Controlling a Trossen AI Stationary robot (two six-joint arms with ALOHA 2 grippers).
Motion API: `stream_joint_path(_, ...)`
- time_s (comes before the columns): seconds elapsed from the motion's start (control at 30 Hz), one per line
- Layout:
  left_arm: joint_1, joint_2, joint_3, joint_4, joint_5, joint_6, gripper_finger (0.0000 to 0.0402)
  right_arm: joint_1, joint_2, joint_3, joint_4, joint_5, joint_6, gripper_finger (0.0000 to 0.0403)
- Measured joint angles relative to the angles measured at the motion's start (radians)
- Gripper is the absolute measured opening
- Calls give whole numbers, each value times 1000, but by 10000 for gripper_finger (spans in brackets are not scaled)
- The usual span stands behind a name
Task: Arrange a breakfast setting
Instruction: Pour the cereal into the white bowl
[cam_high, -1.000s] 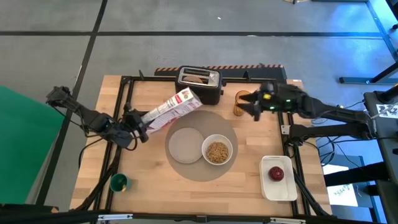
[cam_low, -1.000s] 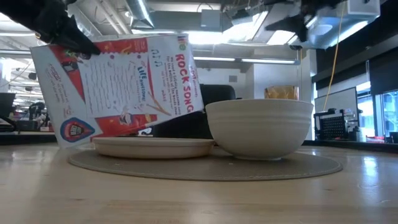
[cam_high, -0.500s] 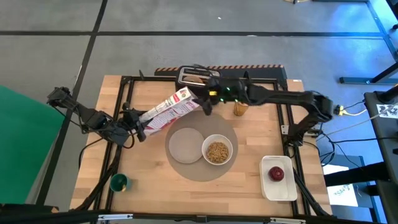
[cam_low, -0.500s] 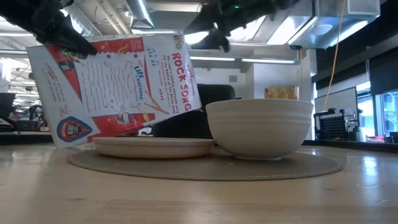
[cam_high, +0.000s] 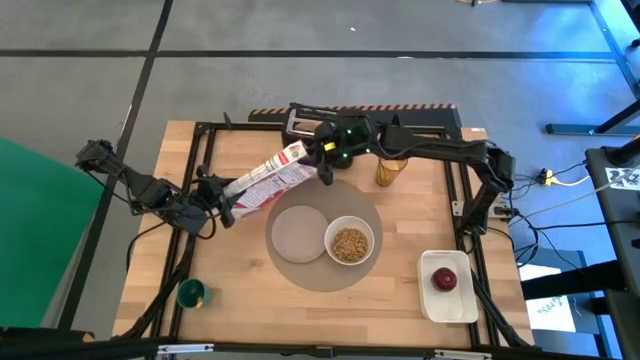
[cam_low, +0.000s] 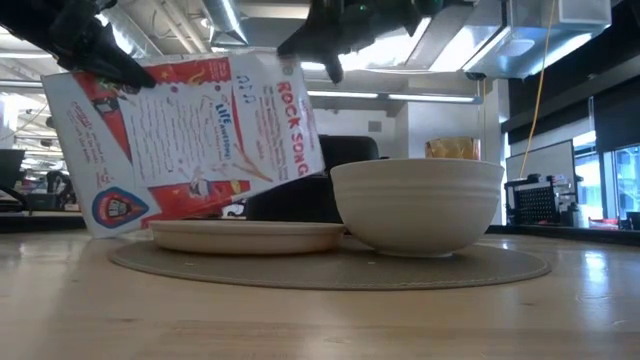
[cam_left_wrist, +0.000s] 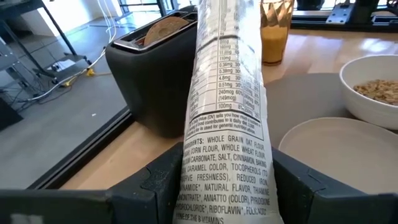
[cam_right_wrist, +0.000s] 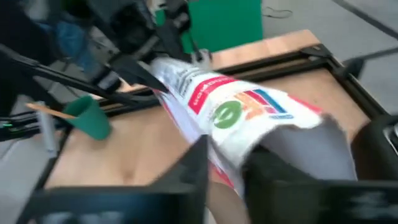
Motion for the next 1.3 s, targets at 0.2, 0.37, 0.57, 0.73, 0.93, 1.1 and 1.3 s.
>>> stream_joint_path(0.2,1,10,-1,58,16,4,181,17,0,128,-113,-1,5,21)
stream_joint_path(0.37,12,34,-2,129,45,51,181,43,29,303,-251,3,-31,5)
stream_joint_path(0.57,93,111,-5,273,109,201,181,130,164,503,-297,-22,-51,2)
stream_joint_path(0.73,174,188,-4,356,162,245,181,215,280,624,-328,9,-63,1)
stream_joint_path(0.93,211,252,-3,445,191,321,181,236,334,677,-364,25,-78,1)
stream_joint_path(1.1,209,255,-2,472,215,351,170,237,336,677,-372,25,-78,2)
stream_joint_path(1.3,209,224,-2,469,228,370,124,236,333,677,-353,28,-76,3)
